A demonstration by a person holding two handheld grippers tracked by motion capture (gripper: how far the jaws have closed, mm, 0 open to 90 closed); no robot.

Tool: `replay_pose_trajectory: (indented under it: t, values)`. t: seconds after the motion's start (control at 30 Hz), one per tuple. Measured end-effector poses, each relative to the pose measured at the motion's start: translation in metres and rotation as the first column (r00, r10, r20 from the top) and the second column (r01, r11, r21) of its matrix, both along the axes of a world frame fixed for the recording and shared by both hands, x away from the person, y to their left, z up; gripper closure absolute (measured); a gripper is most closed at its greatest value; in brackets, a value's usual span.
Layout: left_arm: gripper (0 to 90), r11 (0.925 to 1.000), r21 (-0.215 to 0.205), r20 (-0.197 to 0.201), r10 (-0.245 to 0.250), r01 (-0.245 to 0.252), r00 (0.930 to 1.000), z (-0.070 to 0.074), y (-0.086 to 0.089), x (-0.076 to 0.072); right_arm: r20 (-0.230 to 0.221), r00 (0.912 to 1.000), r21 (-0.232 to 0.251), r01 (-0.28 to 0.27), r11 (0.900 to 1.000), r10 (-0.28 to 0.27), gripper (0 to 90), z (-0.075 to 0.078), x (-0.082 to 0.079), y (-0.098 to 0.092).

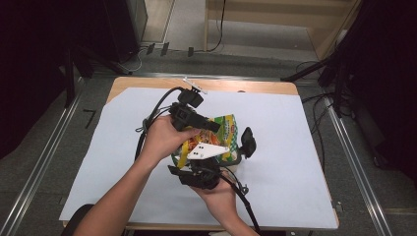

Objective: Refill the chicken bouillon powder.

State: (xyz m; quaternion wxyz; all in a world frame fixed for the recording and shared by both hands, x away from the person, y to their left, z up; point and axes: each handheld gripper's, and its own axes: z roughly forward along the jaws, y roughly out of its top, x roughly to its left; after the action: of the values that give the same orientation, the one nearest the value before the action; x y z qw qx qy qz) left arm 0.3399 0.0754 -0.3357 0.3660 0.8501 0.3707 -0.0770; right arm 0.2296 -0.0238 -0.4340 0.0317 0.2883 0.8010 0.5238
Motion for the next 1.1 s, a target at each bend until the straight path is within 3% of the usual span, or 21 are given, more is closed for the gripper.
replay_pose_trajectory:
  t: [0.33,0.83,1.1]
  values:
    - [74.6,1.0000,0.006,0.025,-0.007,0.007,0.9997,0.0047,-0.0027,-0.0060,0.010,0.9999,0.014,0.000,1.000,0.000,65.6,-0.0001,-0.0016,0.0004]
    - [74.9,0.9999,0.007,0.020,-0.013,0.013,0.9997,0.0044,-0.0010,-0.0066,0.007,1.0000,0.015,-0.007,1.000,0.007,64.8,-0.0041,0.0007,0.0011]
    - [74.6,0.9999,0.013,0.016,-0.009,0.008,0.9998,0.0036,0.0016,-0.0081,0.026,0.9995,0.001,-0.016,1.000,0.016,64.8,-0.0049,0.0005,0.0037]
